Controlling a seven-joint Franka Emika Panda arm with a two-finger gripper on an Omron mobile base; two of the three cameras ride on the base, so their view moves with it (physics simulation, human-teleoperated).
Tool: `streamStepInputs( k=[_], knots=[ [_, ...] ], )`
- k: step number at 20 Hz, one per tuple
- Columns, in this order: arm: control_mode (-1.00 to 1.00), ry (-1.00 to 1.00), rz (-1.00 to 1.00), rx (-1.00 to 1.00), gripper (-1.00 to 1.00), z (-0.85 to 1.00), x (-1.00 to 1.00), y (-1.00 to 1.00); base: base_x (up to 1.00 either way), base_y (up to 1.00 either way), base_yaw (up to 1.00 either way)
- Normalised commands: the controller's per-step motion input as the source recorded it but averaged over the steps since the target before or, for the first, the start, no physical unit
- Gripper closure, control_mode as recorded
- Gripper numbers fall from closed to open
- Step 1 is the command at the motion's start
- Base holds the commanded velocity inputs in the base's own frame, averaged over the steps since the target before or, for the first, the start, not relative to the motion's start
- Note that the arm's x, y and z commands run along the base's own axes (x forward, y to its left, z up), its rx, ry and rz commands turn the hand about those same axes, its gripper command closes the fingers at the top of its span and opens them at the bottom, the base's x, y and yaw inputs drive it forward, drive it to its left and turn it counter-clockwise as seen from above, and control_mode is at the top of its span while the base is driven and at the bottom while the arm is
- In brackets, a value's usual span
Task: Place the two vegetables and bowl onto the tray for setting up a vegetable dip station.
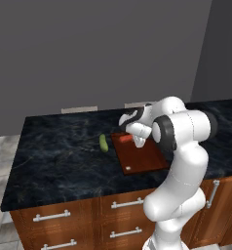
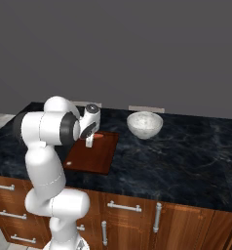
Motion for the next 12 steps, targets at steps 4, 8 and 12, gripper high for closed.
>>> streamStepInputs(
  k=[4, 8, 12],
  knots=[
    [-1.00, 0.00, 0.01, 0.00, 1.00, -0.06, 0.12, 0.00, 0.00, 0.00, 0.00],
    [-1.00, 0.00, 0.00, 0.00, 1.00, -0.01, 0.17, 0.00, 0.00, 0.00, 0.00],
    [-1.00, 0.00, 0.00, 0.00, 1.00, 0.00, 0.19, 0.00, 0.00, 0.00, 0.00]
  ],
)
